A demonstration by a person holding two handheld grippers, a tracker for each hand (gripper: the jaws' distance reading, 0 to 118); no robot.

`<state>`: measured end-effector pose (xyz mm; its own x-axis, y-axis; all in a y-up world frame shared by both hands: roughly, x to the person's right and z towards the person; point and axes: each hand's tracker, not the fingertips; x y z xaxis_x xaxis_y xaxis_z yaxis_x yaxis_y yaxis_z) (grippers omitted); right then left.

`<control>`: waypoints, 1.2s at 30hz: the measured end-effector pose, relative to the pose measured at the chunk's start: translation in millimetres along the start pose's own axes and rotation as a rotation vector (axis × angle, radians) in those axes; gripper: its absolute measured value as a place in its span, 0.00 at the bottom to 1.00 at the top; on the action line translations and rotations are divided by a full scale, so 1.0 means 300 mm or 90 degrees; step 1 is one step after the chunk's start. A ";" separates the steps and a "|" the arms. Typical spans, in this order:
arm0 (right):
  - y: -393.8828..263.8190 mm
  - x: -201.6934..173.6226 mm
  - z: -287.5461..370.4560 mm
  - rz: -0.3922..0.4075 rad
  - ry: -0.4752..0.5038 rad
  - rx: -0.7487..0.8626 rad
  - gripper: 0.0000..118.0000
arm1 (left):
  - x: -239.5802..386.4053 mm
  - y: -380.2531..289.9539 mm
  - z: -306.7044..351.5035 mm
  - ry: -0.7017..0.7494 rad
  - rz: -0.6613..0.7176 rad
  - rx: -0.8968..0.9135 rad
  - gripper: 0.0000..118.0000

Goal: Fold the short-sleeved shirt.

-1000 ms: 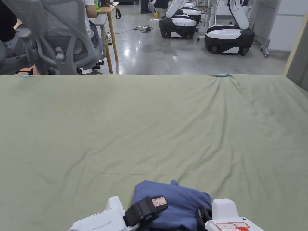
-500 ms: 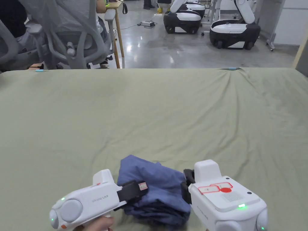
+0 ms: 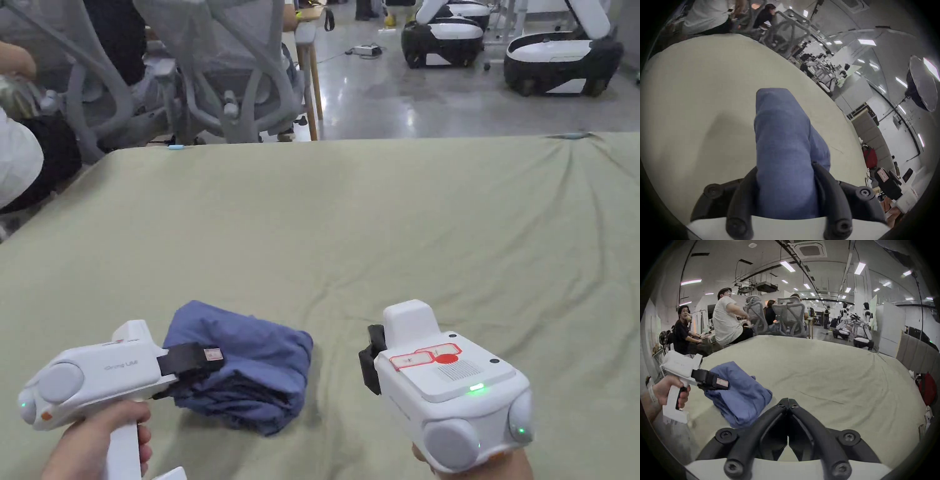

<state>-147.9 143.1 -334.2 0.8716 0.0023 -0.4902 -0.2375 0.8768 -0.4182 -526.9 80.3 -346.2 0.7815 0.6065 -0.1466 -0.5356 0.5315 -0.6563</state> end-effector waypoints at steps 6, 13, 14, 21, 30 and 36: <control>-0.005 -0.045 -0.019 0.008 0.013 -0.010 0.00 | -0.095 0.007 -0.030 -0.025 0.034 -0.033 0.31; -0.012 0.007 -0.001 0.013 -0.001 -0.019 0.00 | -0.144 0.065 0.158 0.110 0.041 0.090 0.69; -0.012 0.015 0.004 0.010 -0.003 -0.017 0.00 | -0.158 0.083 0.191 0.136 0.046 0.102 0.66; -0.013 0.102 0.081 0.001 -0.019 0.005 0.00 | 0.073 -0.016 0.317 0.254 -0.118 0.152 0.00; 0.055 0.391 0.320 0.036 -0.100 0.076 0.00 | 0.720 -0.230 0.211 0.186 -0.325 0.326 0.00; 0.170 0.635 0.527 0.029 -0.159 0.155 0.00 | 1.158 -0.290 0.197 0.162 -0.426 0.441 0.00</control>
<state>74.0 264.2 -328.1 0.9474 0.1357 -0.2899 -0.1961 0.9619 -0.1905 -227.7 279.5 -296.3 0.9926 -0.0461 -0.1124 0.0352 0.9947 -0.0970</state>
